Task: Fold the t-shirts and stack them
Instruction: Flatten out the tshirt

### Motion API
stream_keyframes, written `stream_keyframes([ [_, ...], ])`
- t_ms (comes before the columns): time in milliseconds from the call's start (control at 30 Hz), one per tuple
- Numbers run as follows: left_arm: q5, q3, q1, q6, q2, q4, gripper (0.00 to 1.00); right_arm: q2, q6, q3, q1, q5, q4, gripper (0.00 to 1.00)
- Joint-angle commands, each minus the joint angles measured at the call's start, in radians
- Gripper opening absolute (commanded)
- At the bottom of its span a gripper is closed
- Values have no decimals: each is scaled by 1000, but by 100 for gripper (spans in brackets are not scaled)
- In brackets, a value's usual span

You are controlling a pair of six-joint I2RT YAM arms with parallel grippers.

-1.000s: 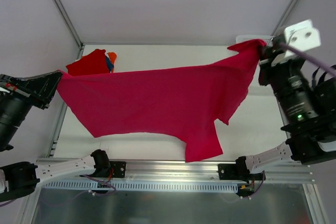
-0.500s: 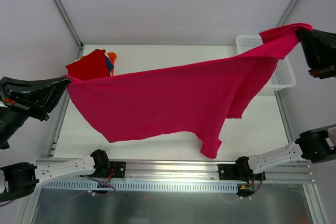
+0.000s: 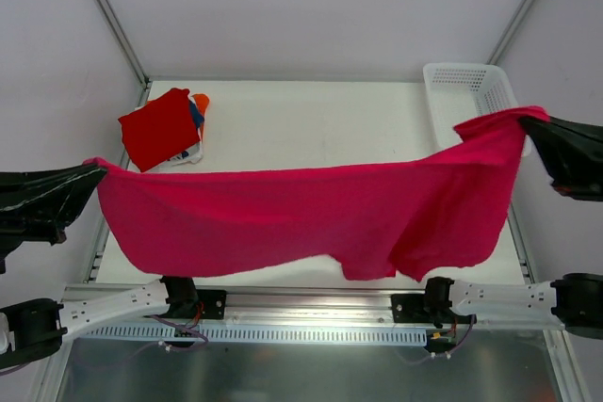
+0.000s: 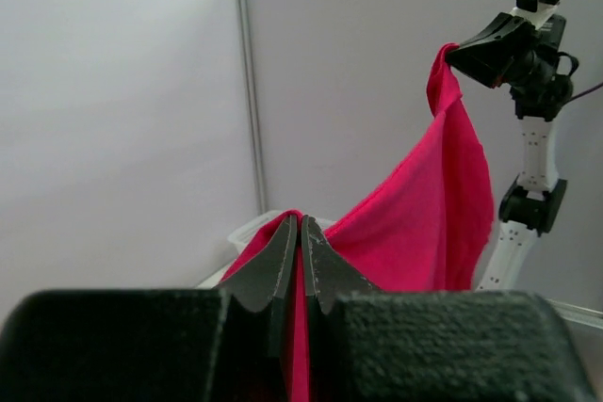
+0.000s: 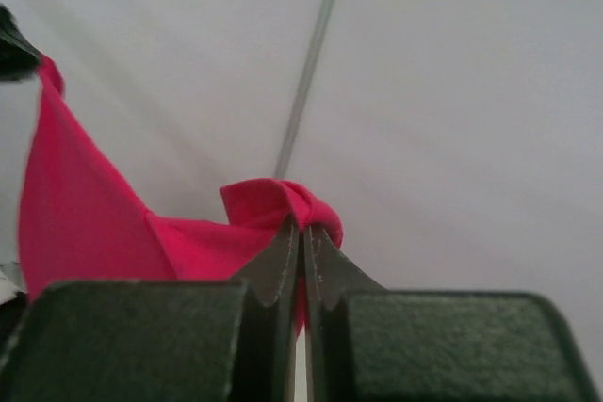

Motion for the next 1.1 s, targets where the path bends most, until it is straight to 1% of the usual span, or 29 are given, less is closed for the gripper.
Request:
stream_keyframes([
  [0, -115, -47, -4, 105, 128, 124, 0, 72, -136, -113, -7, 331, 176, 0],
  [33, -167, -54, -4, 120, 194, 142, 0, 87, -179, -132, -7, 393, 243, 0],
  [67, -196, -57, -4, 137, 233, 153, 0, 132, -274, -147, -7, 458, 276, 0],
  [100, -227, -72, -4, 143, 265, 199, 0, 156, -317, -164, -7, 563, 321, 0],
  [133, -259, -81, -4, 146, 337, 223, 0, 179, -354, -204, -16, 601, 345, 0],
  [167, -320, -98, -4, 145, 369, 256, 0, 195, -377, -237, -34, 630, 372, 0],
  [200, -358, -145, -3, 137, 395, 333, 0, 209, -376, -280, -63, 650, 441, 0],
  [233, -392, -176, 0, 128, 438, 383, 0, 207, -343, -369, -141, 638, 455, 0],
  [267, -446, -258, 20, 120, 457, 436, 0, 203, -224, -415, -197, 608, 457, 0],
  [300, -472, -300, 40, 107, 474, 529, 0, 198, -154, -461, -266, 539, 455, 0],
  [333, -484, -336, 74, 79, 513, 567, 0, 201, -85, -551, -403, 511, 455, 0],
  [367, -480, -394, 117, -5, 538, 578, 0, 209, -22, -595, -467, 479, 455, 0],
  [400, -444, -426, 229, -62, 582, 602, 0, 239, 83, -636, -584, 433, 455, 0],
  [433, -428, -463, 285, -115, 604, 627, 0, 264, 130, -676, -642, 408, 458, 0],
  [467, -420, -542, 333, -192, 630, 659, 0, 293, 167, -754, -685, 384, 468, 0],
  [500, -428, -583, 400, -209, 656, 702, 0, 360, 217, -794, -728, 356, 527, 0],
  [533, -437, -607, 428, -235, 726, 752, 0, 399, 231, -830, -789, 344, 558, 0],
  [567, -448, -624, 450, -245, 769, 760, 0, 435, 245, -880, -809, 340, 590, 0],
  [600, -458, -621, 489, -249, 812, 764, 0, 472, 257, -900, -829, 346, 666, 0],
  [633, -463, -615, 507, -249, 899, 770, 0, 544, 273, -914, -863, 337, 704, 0],
  [667, -466, -595, 523, -248, 946, 789, 0, 581, 281, -919, -872, 327, 725, 0],
  [700, -468, -575, 557, -248, 1034, 790, 0, 621, 285, -913, -892, 323, 771, 0],
  [733, -469, -556, 574, -251, 1075, 791, 0, 702, 291, -898, -898, 323, 781, 0],
  [800, -478, -485, 599, -255, 1185, 791, 0, 790, 293, -821, -907, 323, 779, 0],
  [833, -463, -465, 628, -268, 1211, 793, 0, 833, 293, -793, -911, 330, 781, 0],
  [867, -448, -428, 642, -275, 1239, 794, 0, 915, 296, -764, -911, 331, 782, 0],
  [933, -425, -381, 677, -295, 1305, 799, 0, 997, 301, -681, -909, 333, 794, 0],
  [967, -423, -365, 688, -300, 1348, 800, 0, 1069, 311, -652, -909, 336, 794, 0],
  [1067, -443, -310, 724, -315, 1403, 796, 0, 1210, 313, -530, -909, 340, 804, 0],
])
